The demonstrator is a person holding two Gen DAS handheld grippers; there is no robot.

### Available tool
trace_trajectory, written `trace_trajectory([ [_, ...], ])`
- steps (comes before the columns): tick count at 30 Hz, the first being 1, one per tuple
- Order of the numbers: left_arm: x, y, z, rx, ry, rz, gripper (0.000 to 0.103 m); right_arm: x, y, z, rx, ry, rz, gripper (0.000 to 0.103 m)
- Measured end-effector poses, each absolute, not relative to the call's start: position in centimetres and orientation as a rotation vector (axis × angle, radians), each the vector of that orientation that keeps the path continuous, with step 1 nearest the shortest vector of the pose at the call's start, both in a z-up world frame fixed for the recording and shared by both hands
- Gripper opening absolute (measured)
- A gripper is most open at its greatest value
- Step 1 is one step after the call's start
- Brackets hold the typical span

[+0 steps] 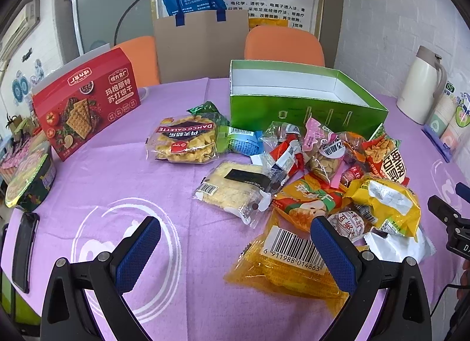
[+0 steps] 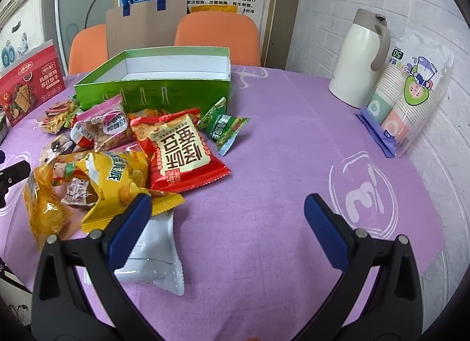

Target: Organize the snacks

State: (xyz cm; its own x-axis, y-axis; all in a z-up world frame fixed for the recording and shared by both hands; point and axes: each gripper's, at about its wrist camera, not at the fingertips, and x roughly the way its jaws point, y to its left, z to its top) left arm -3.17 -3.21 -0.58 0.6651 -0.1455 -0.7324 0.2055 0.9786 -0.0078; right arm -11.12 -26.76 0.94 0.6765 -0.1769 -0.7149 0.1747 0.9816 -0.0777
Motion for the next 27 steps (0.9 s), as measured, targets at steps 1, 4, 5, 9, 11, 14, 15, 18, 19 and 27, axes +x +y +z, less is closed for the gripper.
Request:
trace_trajectory([
  [1,-3.0,-3.3,-0.6,0.079,0.822,-0.198,0.103,-11.0,-26.8,0.9,-0.003,0.808,-0.197,0.103],
  [4,-2.6,-3.5,-0.8,0.083,0.830,-0.199,0.103,-10.6,-26.9,0.7,-0.002,0.816,-0.194,0.103],
  [5,-2.4,-3.5,-0.8,0.082,0.838,-0.198,0.103,-10.5,-26.9,0.7,0.000,0.817,-0.190,0.103],
  [9,-1.8,-3.7,-1.3,0.084,0.876,-0.225,0.103,-10.5,-27.0,0.8,0.022,0.792,-0.125,0.103],
  [11,-1.8,-3.8,-1.5,0.090,0.892,-0.259,0.102,-10.9,-26.8,0.9,0.039,0.774,-0.038,0.103],
  [14,-2.1,-4.1,-0.9,0.098,0.888,-0.333,0.093,-11.5,-26.0,0.8,0.015,0.768,0.054,0.103],
  [15,-2.3,-4.3,-0.6,0.092,0.879,-0.364,0.092,-11.6,-25.8,0.7,0.014,0.777,0.083,0.103],
  [18,-2.2,-5.4,0.2,0.034,0.890,-0.488,0.092,-11.5,-25.4,0.9,0.069,0.787,0.179,0.103],
  [19,-2.0,-5.9,0.4,0.019,0.905,-0.517,0.092,-11.3,-25.2,0.9,0.075,0.791,0.190,0.103],
  [27,-0.6,-10.2,-0.4,0.004,0.998,-0.654,0.092,-9.9,-22.5,0.5,-0.051,0.831,0.236,0.099],
])
